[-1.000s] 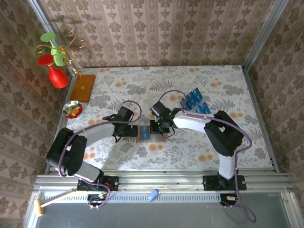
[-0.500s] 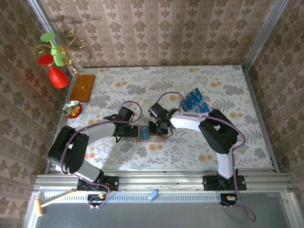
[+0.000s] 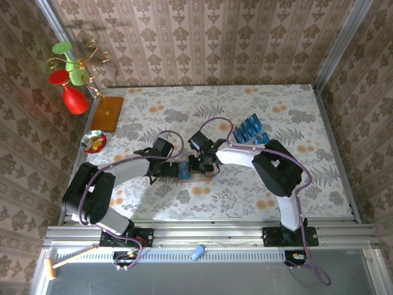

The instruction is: Put the credit cards into the card holder

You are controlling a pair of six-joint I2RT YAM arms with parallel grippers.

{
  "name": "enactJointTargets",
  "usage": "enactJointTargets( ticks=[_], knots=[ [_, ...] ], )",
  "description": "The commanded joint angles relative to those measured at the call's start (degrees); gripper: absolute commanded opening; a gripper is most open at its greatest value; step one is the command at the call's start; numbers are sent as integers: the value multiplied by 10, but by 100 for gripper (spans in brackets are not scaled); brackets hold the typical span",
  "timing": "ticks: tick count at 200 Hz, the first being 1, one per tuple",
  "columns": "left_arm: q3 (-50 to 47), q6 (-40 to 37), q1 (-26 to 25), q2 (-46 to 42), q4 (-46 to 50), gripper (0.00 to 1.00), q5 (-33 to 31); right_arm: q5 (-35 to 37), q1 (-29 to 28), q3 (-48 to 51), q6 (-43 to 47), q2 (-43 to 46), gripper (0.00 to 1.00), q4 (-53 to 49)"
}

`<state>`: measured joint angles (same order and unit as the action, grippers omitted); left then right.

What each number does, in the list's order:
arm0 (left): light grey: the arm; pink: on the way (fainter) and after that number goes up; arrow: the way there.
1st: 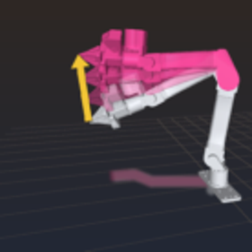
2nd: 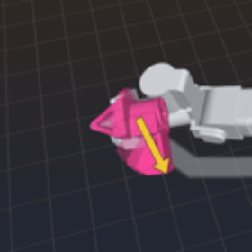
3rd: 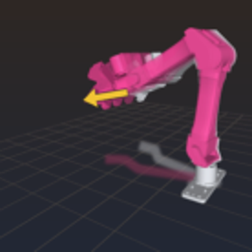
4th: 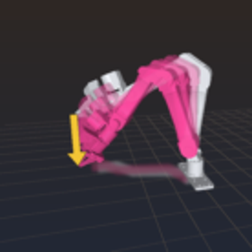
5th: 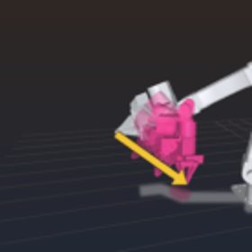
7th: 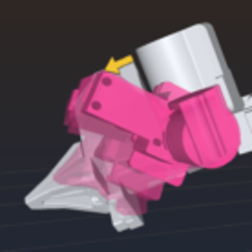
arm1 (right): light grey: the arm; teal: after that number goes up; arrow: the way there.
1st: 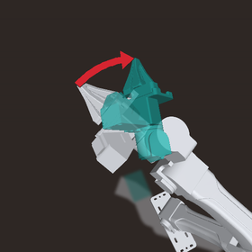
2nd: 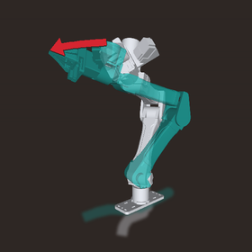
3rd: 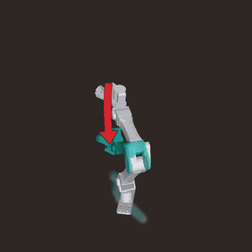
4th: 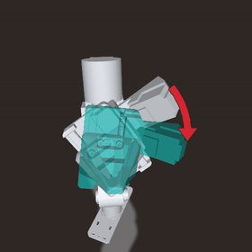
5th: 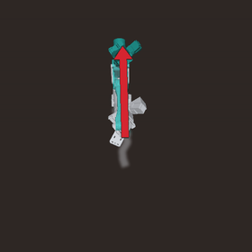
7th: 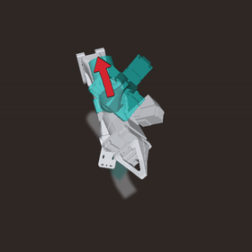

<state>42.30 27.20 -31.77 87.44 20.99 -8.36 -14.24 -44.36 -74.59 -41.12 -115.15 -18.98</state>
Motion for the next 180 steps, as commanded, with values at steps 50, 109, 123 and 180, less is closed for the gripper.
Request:
enactJointTargets(
  ticks=[50, 109, 123, 180],
  knots=[
    [13, -9, -1, 8, 15, 100, 8, 2, 22, 2, 21, 82, 16, -50],
    [67, -17, -3, -32, 77, 100, 0, 9, 90, 24, 84, 117, 34, -92],
    [82, -14, -11, -37, 86, 100, -5, 6, 95, 20, 98, 108, 32, -95],
    [116, 8, -55, -21, 71, 100, 0, -37, 92, 31, 98, 67, 18, -59]
  ],
)
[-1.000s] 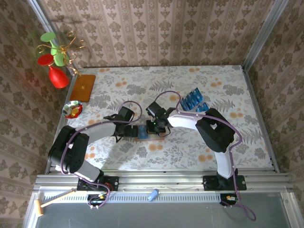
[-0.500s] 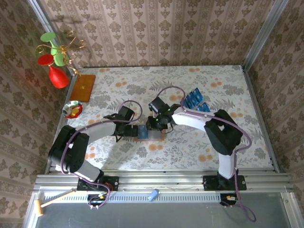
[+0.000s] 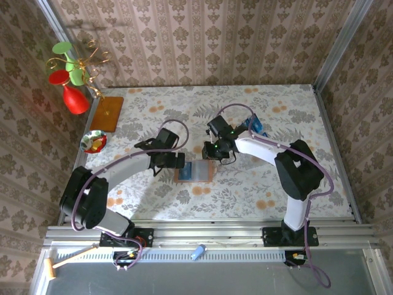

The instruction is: Put the credit cards into the card holder

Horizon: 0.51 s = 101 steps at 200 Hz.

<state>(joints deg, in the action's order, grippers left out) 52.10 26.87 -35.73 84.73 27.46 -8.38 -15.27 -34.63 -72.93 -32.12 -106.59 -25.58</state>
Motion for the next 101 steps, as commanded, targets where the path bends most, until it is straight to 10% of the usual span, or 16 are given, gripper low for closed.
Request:
enactJointTargets(
  ticks=[1, 101],
  knots=[
    [19, 12, -16, 7, 6, 100, 0, -27, -5, 15, 8, -20, 18, 8],
    [9, 20, -57, 43, -37, 100, 9, -41, -11, 35, -12, -60, 13, 50]
  ],
)
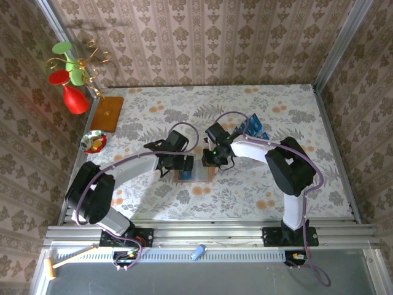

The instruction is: Put the credit cards into the card holder

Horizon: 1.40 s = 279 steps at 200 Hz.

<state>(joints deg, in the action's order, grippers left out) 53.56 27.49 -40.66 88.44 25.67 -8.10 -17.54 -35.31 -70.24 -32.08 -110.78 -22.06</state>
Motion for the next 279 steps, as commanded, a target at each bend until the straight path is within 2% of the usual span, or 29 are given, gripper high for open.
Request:
enactJointTargets(
  ticks=[1, 169, 279],
  knots=[
    [-5, 13, -7, 6, -20, 100, 6, -18, -4, 8, -13, -18, 13, 15],
    [-72, 17, -42, 18, -117, 100, 17, -21, -9, 11, -33, -29, 13, 24],
    [-89, 12, -47, 50, -111, 100, -2, -20, -7, 3, -37, -5, 15, 19]
  ],
)
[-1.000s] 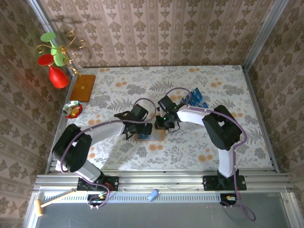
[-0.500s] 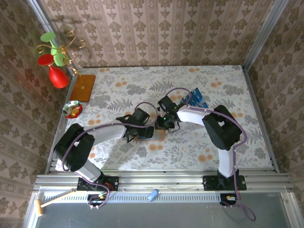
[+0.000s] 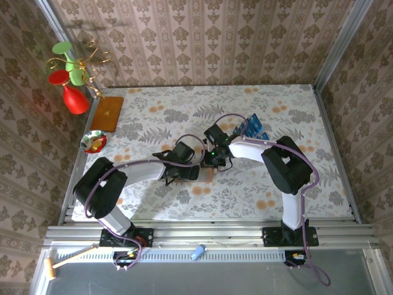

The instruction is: Put the credit cards into the card holder

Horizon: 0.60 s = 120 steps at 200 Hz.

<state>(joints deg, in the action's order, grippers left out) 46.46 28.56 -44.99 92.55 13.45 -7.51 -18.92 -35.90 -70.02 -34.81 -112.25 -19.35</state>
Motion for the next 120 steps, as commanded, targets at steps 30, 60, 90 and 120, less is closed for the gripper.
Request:
enactJointTargets(
  ticks=[30, 60, 90, 120],
  knots=[
    [-25, 4, -4, 5, 8, 100, -8, 1, 9, 13, -22, 46, 27, -3],
    [-28, 6, -4, 1, 6, 100, -9, 5, 15, 35, -39, 70, 32, 14],
    [-31, 4, -4, -1, 7, 100, -9, -5, 15, 47, -50, 63, 32, 34],
    [-31, 3, -4, -1, 5, 100, -9, -18, 14, 51, -61, 47, 29, 53]
  ],
)
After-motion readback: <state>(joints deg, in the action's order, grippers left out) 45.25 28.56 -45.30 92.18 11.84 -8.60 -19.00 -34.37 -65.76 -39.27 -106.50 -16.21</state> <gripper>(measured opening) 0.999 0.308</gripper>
